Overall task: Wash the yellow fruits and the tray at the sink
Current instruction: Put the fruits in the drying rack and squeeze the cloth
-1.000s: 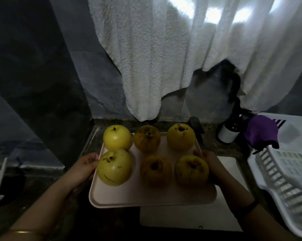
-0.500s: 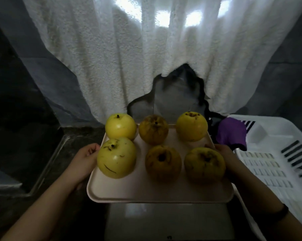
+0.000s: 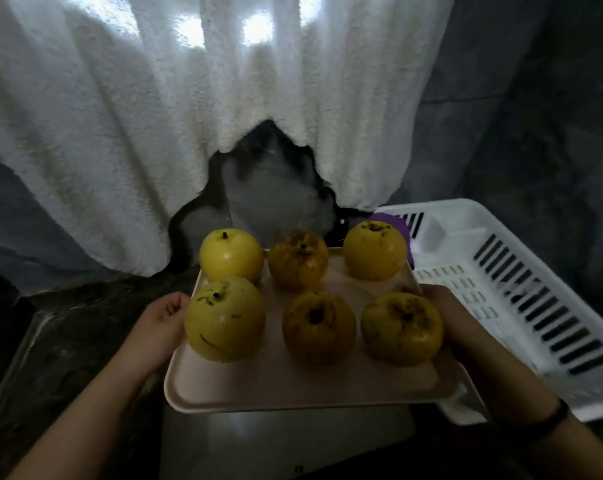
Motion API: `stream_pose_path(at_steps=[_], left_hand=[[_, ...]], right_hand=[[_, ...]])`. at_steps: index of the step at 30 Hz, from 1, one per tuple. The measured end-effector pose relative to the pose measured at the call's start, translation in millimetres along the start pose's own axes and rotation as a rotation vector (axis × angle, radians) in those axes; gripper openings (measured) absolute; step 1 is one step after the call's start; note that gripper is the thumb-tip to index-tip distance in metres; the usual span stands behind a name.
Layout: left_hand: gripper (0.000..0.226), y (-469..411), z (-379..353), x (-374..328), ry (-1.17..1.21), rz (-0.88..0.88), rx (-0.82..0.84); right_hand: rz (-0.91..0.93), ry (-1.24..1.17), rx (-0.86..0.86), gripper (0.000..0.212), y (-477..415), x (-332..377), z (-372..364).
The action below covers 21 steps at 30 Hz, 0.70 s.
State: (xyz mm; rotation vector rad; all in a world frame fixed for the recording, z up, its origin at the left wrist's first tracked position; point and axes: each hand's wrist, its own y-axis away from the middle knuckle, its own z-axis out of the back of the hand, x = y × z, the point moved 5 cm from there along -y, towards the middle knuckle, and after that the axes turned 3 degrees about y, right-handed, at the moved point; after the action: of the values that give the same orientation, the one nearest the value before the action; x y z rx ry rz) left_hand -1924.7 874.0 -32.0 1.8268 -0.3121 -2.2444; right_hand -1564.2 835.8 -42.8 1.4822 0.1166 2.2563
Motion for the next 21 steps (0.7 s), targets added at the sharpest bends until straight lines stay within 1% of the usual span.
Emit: stream_pose_path(at_steps=[2,4,7,9,11,14,15,19,21], left_hand=[[0.029,-3,-9,-2,0.002,-0.001,0.033],[0.026,-5,-19,-6,-0.017,0.007,0.076],[0.016,-12,-36,-11,-0.046,0.015,0.119],[0.012,-16,-51,-16,-0.070,0.014,0.157],[0.016,-24,-68,-19,-0.085,0.023,0.193],[0.012,-30,-97,-27,-0.103,0.039,0.218],[0.015,-32,-109,-30,-0.106,0.042,0.225],[0.027,-42,-146,-41,-0.149,0.063,0.207],[0.025,-53,-166,-45,-0.193,0.066,0.197]], right_hand=[[-0.016,0.033,-0.033,0.031,6,-5,7],[-0.037,0.003,-0.064,0.031,10,-18,17],[-0.078,-0.037,-0.151,0.034,23,-26,32],[-0.114,-0.074,-0.238,0.036,30,-36,45],[-0.138,-0.083,-0.246,0.033,38,-41,56],[-0.183,-0.088,-0.273,0.037,45,-60,69],[-0.197,-0.073,-0.295,0.038,47,-64,75],[-0.212,-0.059,-0.364,0.038,48,-83,95],[-0.212,-0.105,-0.394,0.034,47,-90,105]])
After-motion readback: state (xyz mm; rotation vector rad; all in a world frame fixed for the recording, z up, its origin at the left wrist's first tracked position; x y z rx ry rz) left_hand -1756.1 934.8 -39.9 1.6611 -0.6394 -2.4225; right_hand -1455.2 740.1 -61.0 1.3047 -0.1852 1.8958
